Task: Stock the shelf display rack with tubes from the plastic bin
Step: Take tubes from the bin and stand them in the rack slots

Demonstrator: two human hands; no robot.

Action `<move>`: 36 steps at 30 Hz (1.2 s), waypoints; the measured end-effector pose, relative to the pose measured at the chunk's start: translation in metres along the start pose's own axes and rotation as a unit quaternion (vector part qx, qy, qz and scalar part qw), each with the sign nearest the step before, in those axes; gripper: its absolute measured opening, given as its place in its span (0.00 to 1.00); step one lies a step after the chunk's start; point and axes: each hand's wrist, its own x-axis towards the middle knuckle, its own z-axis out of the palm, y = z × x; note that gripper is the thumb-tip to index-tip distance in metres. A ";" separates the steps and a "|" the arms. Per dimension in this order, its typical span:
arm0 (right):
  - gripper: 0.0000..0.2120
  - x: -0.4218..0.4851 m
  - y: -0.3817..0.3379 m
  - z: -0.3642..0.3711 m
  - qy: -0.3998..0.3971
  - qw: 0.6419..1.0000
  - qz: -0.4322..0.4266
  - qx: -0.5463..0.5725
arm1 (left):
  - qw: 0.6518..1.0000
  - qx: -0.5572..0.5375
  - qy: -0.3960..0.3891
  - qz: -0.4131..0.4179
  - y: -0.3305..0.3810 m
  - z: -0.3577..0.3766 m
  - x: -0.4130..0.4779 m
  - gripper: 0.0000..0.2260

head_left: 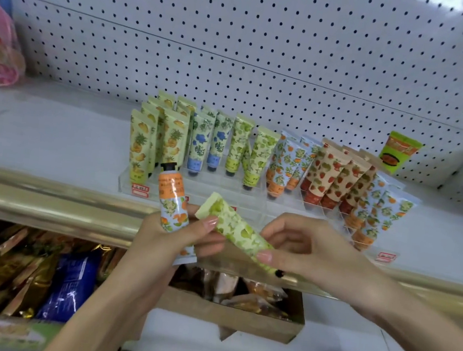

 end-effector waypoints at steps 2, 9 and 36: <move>0.07 0.005 0.000 0.009 -0.005 1.000 -0.022 -0.015 | 0.999 0.032 -0.011 0.011 -0.001 -0.001 0.001 0.06; 0.03 0.022 -0.014 0.019 0.067 0.995 -0.066 0.013 | 0.989 0.130 -0.061 0.026 -0.007 -0.007 0.001 0.09; 0.06 0.041 -0.090 -0.018 -0.024 0.960 -0.031 -0.277 | 0.983 0.146 -0.106 0.038 0.006 -0.013 -0.004 0.07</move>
